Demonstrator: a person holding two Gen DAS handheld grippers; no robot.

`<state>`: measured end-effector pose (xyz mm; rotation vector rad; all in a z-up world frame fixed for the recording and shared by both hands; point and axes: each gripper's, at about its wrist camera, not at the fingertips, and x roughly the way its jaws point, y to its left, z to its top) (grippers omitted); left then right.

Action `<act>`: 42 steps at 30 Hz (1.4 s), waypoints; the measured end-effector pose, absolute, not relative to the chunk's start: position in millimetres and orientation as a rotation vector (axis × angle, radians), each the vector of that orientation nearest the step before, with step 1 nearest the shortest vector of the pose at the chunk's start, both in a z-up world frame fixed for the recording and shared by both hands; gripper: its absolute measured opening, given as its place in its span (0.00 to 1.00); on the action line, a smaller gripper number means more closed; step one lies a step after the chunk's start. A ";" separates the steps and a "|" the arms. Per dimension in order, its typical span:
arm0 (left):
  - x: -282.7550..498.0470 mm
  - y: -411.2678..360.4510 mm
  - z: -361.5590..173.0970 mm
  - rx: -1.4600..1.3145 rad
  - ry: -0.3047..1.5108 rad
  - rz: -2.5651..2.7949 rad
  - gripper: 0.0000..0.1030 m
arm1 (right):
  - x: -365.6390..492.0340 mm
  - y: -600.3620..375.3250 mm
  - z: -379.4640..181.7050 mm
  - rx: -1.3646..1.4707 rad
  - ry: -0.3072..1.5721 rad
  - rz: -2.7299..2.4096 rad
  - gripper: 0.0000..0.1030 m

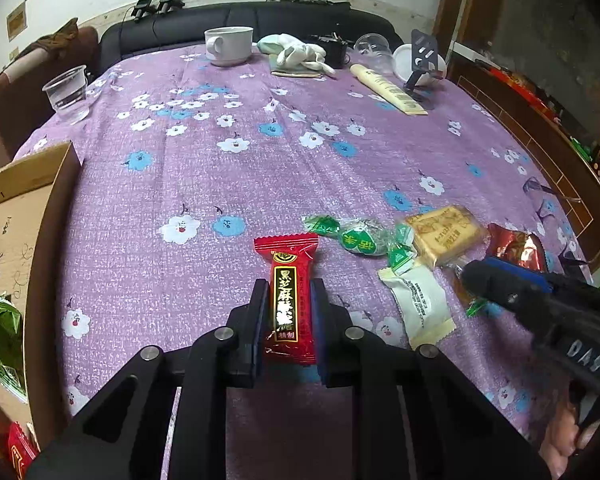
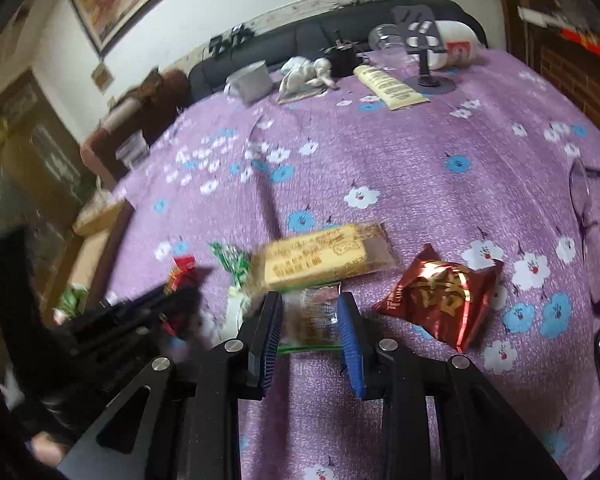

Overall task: Organize snacks
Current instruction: 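Grasp the red black-label candy with the left gripper while the right grasps a clear green-striped packet, then lift the red candy with the left gripper while the right lifts the clear packet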

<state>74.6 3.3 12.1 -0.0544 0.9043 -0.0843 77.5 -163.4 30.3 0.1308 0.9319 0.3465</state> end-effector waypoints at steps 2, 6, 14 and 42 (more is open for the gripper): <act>73.6 0.1 11.7 -0.029 0.893 -0.084 0.17 | 75.6 -159.4 30.5 0.092 0.918 0.338 0.31; 73.9 1.6 11.1 -0.041 0.883 -0.093 0.17 | 75.6 -154.0 26.2 0.039 0.924 0.325 0.32; 74.1 4.8 11.0 -0.054 0.883 -0.096 0.17 | 70.5 -144.6 24.4 -0.045 0.910 0.314 0.30; 49.4 39.8 62.9 -0.152 0.591 0.038 0.17 | 44.1 -228.6 98.4 0.400 0.516 0.238 0.29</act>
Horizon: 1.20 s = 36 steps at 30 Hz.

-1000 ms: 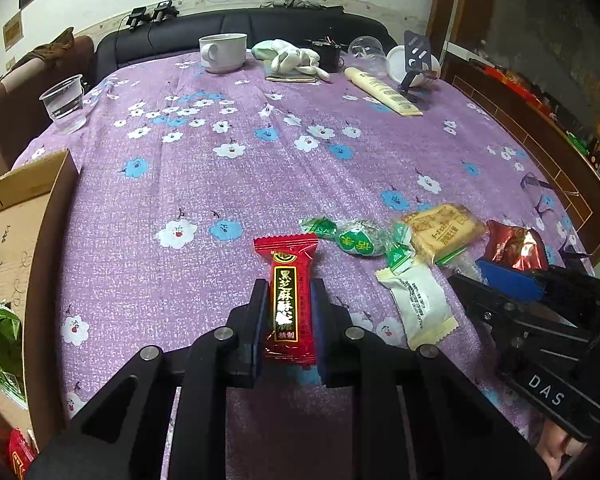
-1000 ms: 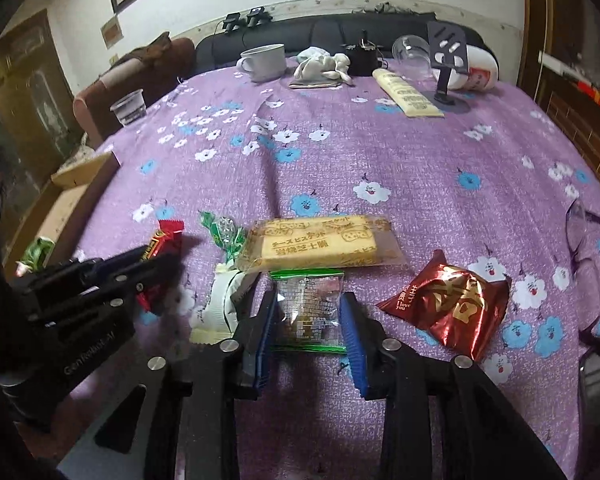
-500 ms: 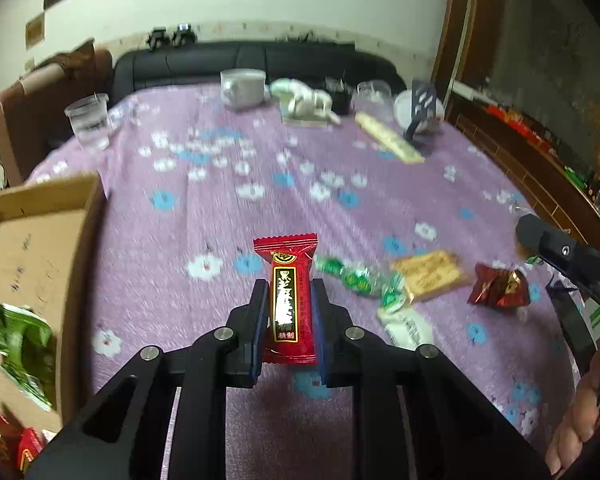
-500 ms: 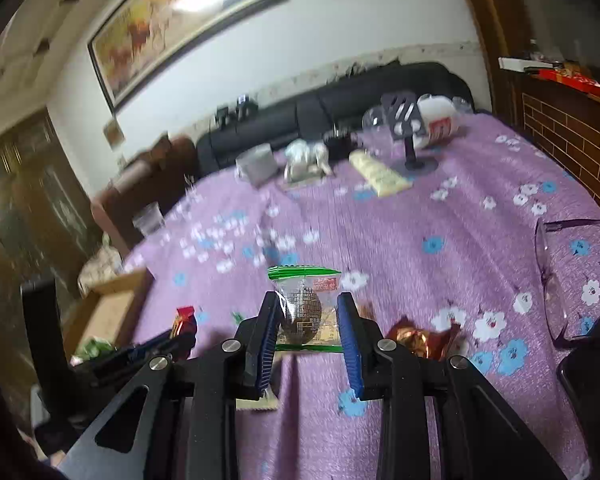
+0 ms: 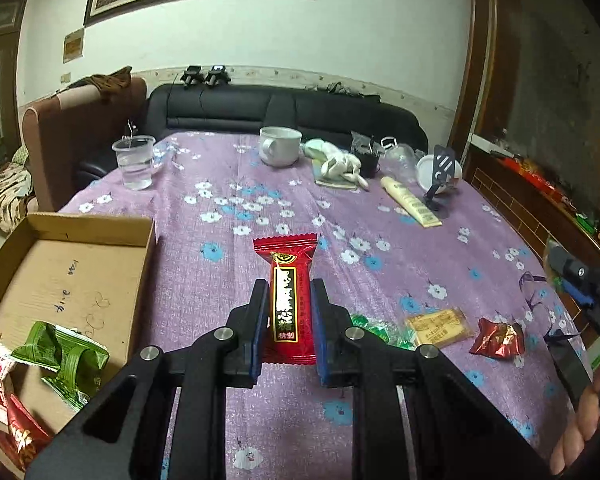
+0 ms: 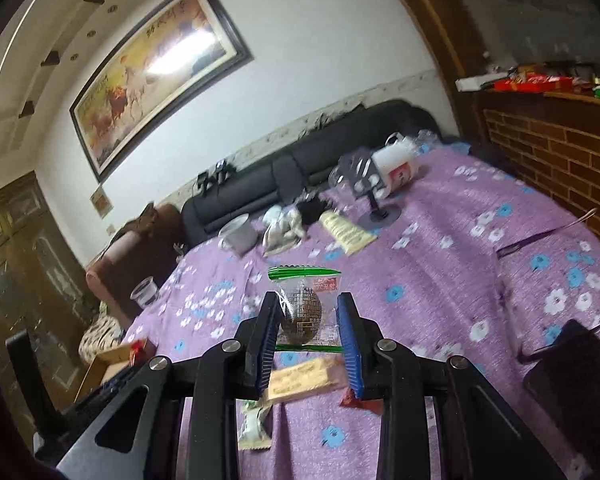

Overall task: Organize snacks
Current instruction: 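Lift the red candy with the left gripper while the right lifts the clear packet, then carry the red candy with the left gripper while the right carries the clear packet over the box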

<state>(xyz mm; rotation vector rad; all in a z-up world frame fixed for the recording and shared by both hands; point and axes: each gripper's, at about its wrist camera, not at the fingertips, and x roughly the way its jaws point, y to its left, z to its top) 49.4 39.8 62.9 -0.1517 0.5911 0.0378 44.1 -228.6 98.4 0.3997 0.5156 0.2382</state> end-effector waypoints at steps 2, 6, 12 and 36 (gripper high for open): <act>50.6 36.6 60.5 -0.146 0.605 0.027 0.17 | 45.1 -222.1 95.4 0.389 0.538 0.265 0.29; 50.4 27.8 58.8 -0.114 0.613 0.014 0.17 | 44.8 -197.0 86.4 0.352 0.597 0.346 0.29; 49.6 19.4 55.5 -0.077 0.627 0.008 0.17 | 35.9 -165.5 81.5 0.256 0.612 0.406 0.29; 34.0 -4.6 63.7 0.096 0.501 0.077 0.17 | 19.4 -147.8 87.4 0.158 0.533 0.447 0.29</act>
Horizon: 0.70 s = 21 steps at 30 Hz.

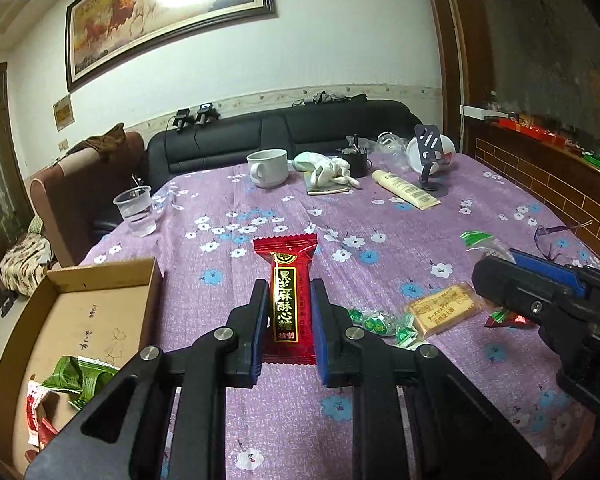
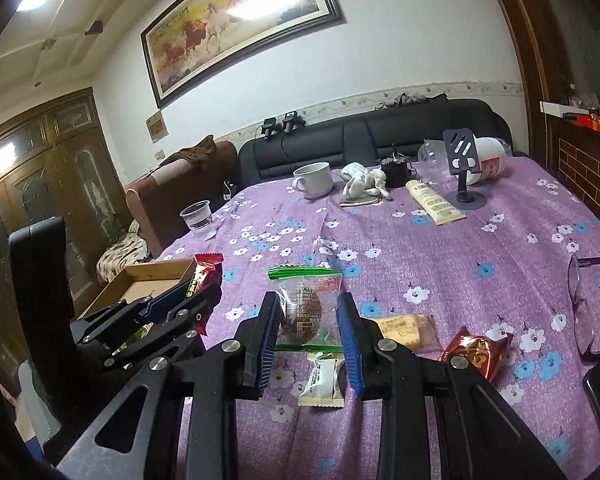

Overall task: Organize snacks
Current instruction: 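Carry the red candy with the left gripper while the right carries the clear packet over the box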

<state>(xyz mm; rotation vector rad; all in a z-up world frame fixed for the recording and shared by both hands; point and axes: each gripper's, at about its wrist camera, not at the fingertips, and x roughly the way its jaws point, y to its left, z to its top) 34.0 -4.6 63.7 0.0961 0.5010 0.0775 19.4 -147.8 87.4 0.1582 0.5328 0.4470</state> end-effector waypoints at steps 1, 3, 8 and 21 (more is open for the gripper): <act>34.0 -4.8 63.8 0.098 0.499 0.078 0.17 | 19.1 -147.8 87.6 0.157 0.530 0.447 0.29; 33.7 -4.9 63.8 0.100 0.499 0.080 0.17 | 19.0 -147.2 87.8 0.154 0.526 0.446 0.29; 33.4 -5.7 63.9 0.107 0.495 0.089 0.17 | 18.4 -146.2 88.8 0.149 0.520 0.444 0.29; 43.5 -6.2 54.7 0.100 0.544 0.090 0.17 | 18.8 -152.0 92.0 0.176 0.512 0.437 0.29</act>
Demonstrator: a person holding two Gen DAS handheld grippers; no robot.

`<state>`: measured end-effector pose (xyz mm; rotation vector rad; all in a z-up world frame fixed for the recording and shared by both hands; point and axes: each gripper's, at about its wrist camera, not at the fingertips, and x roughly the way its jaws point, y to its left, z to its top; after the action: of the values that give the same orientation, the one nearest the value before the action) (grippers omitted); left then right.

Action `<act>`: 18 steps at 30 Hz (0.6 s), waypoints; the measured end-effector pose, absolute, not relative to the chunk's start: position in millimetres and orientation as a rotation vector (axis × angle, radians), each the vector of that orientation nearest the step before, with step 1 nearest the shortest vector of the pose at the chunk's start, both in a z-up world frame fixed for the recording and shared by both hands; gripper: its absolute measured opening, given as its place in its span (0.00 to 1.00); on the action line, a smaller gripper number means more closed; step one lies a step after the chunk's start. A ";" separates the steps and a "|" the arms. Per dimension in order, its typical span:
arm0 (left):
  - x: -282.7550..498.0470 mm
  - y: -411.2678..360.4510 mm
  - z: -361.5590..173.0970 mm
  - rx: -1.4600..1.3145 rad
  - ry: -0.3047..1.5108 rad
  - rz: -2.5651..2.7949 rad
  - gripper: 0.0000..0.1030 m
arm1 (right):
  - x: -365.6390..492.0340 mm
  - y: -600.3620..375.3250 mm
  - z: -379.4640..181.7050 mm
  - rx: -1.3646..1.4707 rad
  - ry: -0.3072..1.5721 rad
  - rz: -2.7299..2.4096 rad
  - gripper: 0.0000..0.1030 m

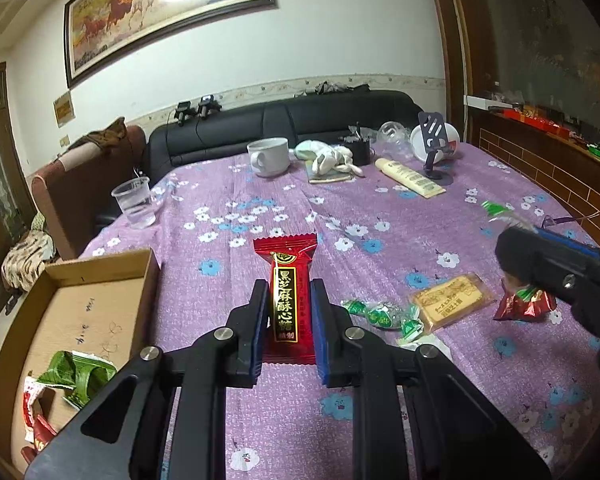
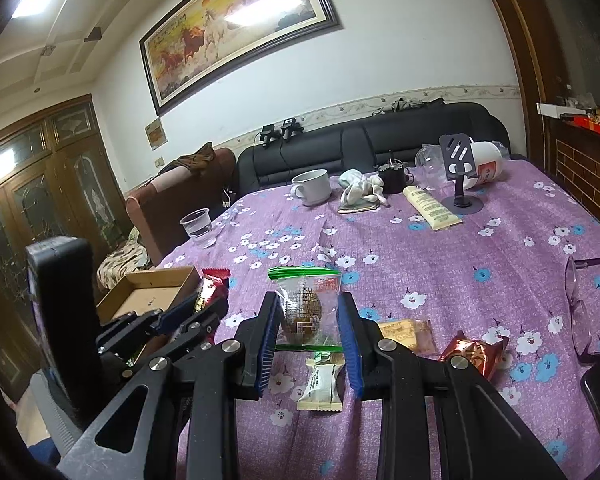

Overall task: Organize snacks
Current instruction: 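Carry the red candy with the left gripper while the right carries the clear packet over the box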

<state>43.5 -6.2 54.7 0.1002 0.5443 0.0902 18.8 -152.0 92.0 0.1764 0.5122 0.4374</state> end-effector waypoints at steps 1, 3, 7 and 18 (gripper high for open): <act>44.9 -5.0 54.9 0.091 0.553 0.090 0.17 | 18.8 -152.4 91.9 0.175 0.510 0.435 0.29; 45.2 -2.9 56.4 0.073 0.563 0.088 0.17 | 19.8 -153.5 91.3 0.176 0.512 0.429 0.29; 41.0 2.4 62.3 0.020 0.599 0.065 0.17 | 22.8 -157.6 89.7 0.201 0.525 0.427 0.29; 4.4 41.8 83.9 -0.047 0.605 0.076 0.17 | 22.9 -156.6 90.0 0.190 0.518 0.430 0.29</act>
<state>4.4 41.8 83.9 -0.0472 0.6048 0.0761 22.9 -156.6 90.0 0.1897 0.5181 0.4305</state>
